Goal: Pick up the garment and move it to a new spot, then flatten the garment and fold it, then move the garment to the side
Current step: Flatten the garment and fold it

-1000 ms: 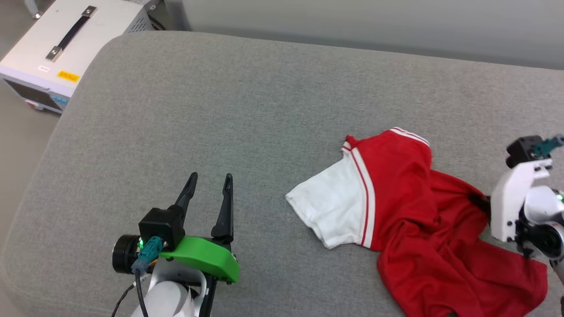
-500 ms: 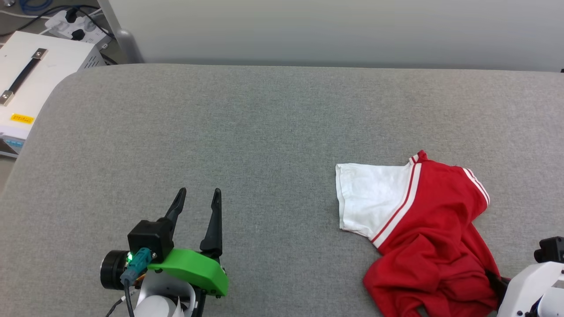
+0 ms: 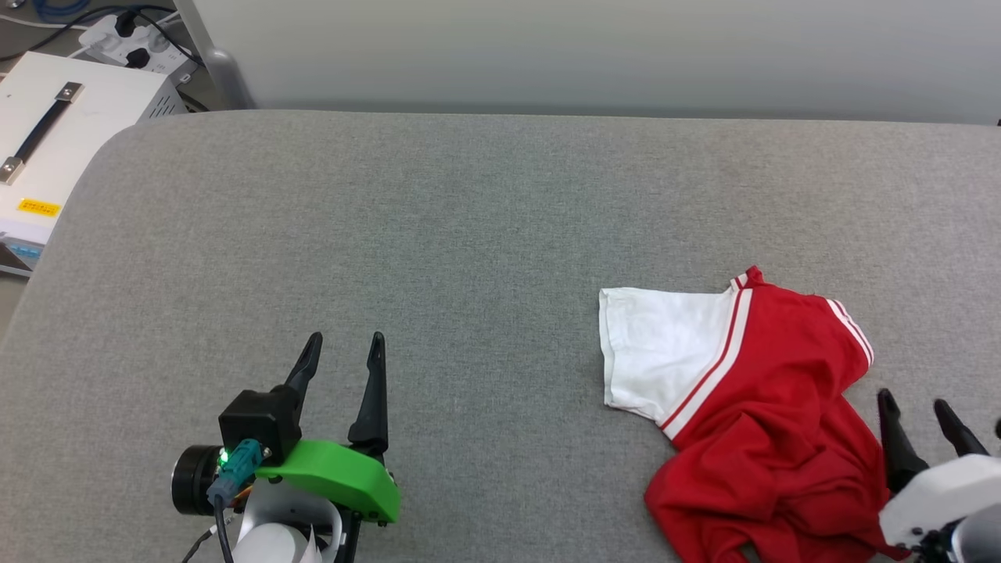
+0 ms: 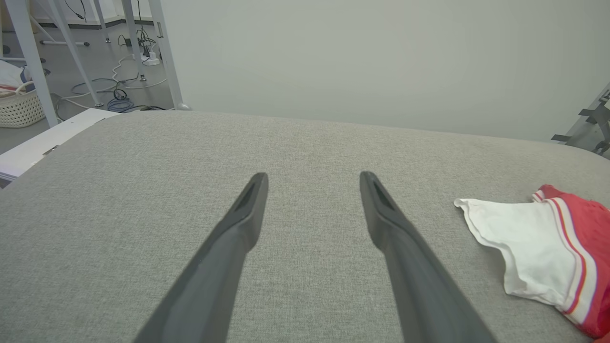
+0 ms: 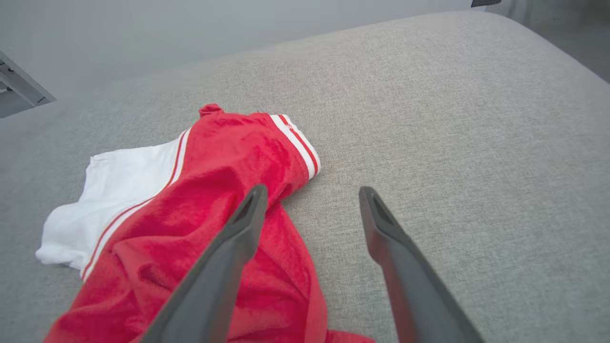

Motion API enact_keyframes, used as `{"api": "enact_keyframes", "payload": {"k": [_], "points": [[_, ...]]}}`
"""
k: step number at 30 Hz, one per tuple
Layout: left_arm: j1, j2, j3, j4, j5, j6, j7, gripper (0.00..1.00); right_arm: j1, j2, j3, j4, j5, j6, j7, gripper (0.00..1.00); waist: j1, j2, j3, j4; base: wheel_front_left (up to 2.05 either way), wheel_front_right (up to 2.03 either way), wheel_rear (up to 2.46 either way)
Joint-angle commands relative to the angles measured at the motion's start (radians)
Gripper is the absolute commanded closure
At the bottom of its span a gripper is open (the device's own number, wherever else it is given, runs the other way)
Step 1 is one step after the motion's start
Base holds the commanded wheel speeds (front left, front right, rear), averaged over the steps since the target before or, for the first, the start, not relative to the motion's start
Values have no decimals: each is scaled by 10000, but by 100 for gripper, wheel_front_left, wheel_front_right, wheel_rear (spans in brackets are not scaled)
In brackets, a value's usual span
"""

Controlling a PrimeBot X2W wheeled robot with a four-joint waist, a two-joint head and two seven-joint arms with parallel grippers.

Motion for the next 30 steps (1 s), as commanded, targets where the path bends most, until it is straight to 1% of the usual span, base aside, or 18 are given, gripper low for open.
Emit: {"api": "enact_keyframes", "payload": {"k": [1, 4, 6, 11, 14, 17, 21, 25, 27, 30], "points": [[-35, 49, 20, -19, -23, 38, -52, 0, -246, -17, 258, -180, -198, -4, 41, 0, 0, -1, 12, -22, 0, 0, 0], [-82, 43, -11, -21, -21, 38, -45, 0, -630, -217, 1062, -462, -239, -4, 441, 0, 0, -1, 59, -34, 0, 0, 0], [-122, 39, -23, -20, -26, 36, -44, 0, -954, -438, 1856, -587, -108, -4, 1005, 0, 0, -1, 99, -32, 0, 0, 0], [-337, -65, -131, 26, -35, -33, -68, 0, -1915, -1414, 4275, -794, 519, -4, 3133, 0, 0, -1, 265, 197, 0, 0, 0], [-487, -164, -187, 101, -42, -77, -140, 0, -2510, -1933, 5410, -842, 946, -4, 4210, 0, 0, -1, 421, 412, 0, 0, 0], [-656, -269, -232, 224, -64, -144, -235, 0, -3178, -2247, 6433, -678, 1330, -4, 5072, 0, 0, -1, 616, 660, 0, 0, 0], [-888, -431, -288, 395, -88, -241, -388, 0, -3922, -2389, 7381, -76, 1692, -4, 5583, 0, 0, -1, 915, 989, 0, 0, 0], [-1091, -588, -338, 627, -118, -340, -522, 0, -4439, -2519, 8003, 745, 1958, -4, 5662, 0, 0, -1, 1187, 1309, 0, 0, 0], [-1129, -636, -333, 751, -138, -371, -590, 0, -4522, -2608, 8388, 1111, 2154, -4, 5857, 0, 0, -1, 1272, 1408, 0, 0, 0], [-1143, -721, -348, 934, -161, -415, -681, 0, -4439, -2717, 8948, 1584, 2601, -4, 6469, 0, 0, -1, 1336, 1521, 0, 0, 0]]}}
